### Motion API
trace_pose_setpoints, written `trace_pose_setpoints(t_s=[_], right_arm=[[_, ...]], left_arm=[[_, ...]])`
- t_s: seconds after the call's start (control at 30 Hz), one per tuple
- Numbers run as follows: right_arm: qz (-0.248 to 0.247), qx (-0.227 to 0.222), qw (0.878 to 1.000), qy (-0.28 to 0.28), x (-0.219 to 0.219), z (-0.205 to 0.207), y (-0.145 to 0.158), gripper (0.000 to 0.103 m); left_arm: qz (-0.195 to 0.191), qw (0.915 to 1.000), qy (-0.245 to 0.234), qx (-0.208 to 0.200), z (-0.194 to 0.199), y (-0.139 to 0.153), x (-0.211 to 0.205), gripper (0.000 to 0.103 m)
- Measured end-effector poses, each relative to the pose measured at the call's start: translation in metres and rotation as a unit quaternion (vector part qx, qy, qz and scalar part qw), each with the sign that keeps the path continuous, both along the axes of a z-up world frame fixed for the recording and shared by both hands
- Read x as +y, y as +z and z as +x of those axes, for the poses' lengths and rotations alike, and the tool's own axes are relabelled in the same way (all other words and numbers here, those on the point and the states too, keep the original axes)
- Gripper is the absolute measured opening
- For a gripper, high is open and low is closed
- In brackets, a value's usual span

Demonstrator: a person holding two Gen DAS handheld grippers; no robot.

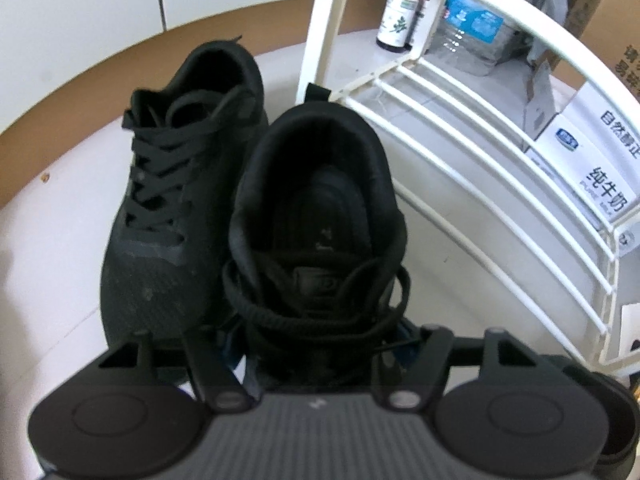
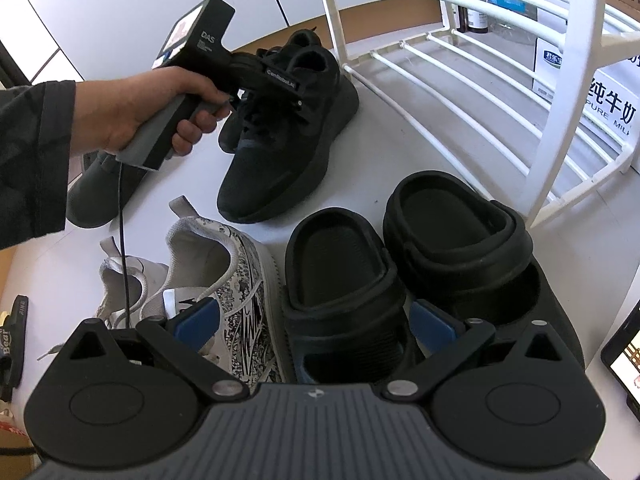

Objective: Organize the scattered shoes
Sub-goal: 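Carry the black sneaker with the left gripper beside the white sneakers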

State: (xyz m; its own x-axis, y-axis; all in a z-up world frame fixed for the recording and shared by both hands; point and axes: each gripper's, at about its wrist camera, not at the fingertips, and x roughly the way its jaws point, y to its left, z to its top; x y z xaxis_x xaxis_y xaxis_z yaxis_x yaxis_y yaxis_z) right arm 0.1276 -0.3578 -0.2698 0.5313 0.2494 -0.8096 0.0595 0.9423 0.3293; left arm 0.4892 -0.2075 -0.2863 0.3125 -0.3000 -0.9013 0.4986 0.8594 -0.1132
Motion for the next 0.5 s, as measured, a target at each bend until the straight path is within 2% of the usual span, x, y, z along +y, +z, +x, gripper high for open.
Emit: trace_pose_setpoints(t_s=[0.27, 0.5], right_arm=[[0.010, -0.006, 1.000, -0.003, 0.013, -0.002, 0.002, 0.103], [0.009, -0.026, 0.999, -0.020, 0.028, -0.006, 0.012, 0.103]], left_arm=[[-0.011, 0.9998, -0.017, -0.006, -0.004, 0.037, 0.025, 0.070], [-0.022, 0.9997, -0.005, -0.009, -0.028, 0.072, 0.070, 0.070]])
